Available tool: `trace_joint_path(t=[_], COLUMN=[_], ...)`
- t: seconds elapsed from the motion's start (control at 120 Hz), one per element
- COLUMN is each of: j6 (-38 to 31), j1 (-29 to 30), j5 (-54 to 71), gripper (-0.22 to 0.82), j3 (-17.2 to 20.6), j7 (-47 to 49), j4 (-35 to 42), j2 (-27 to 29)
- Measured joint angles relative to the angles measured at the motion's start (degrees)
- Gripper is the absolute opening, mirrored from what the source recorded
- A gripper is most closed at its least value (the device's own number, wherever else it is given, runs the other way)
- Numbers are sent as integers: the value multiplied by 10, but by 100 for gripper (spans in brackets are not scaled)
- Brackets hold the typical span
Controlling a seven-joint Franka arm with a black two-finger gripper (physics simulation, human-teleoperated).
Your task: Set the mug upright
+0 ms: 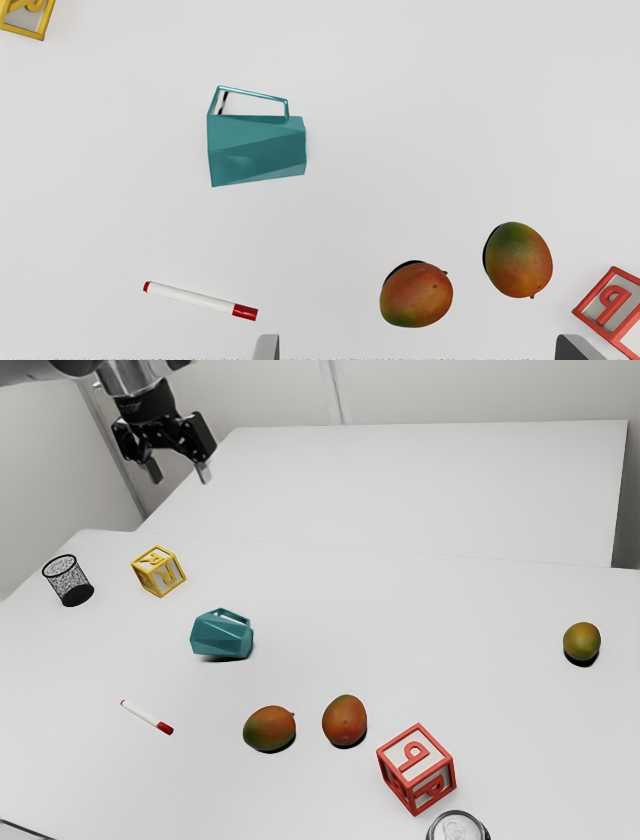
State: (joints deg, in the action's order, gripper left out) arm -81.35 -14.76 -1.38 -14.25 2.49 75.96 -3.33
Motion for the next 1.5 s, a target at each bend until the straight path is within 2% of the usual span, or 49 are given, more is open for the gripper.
trace_joint_path(t=[0.183,0.267,0.333,0.425,0.475,0.525,0.633,0.7,1.133,1.5], j6=[-3,-6,-17,-46,-61,-77,-102,-116,-150,-148], j1=[0,-13,-36,-63,-49,-11,110,147,175,184], j5=[-1,-7,-30,-88,-127,-166,-250,-296,-565,-684], gripper=[60,60,60,60,60,60,60,61,60,60], j3=[-1,-19,-56,-129,-152,-162,-168,-173,-176,-172], j7=[-1,-3,-12,-42,-64,-88,-146,-183,-385,-484], j4=[19,42,70,132,166,196,235,259,298,294], j2=[7,11,13,15,13,9,-21,-37,-185,-255])
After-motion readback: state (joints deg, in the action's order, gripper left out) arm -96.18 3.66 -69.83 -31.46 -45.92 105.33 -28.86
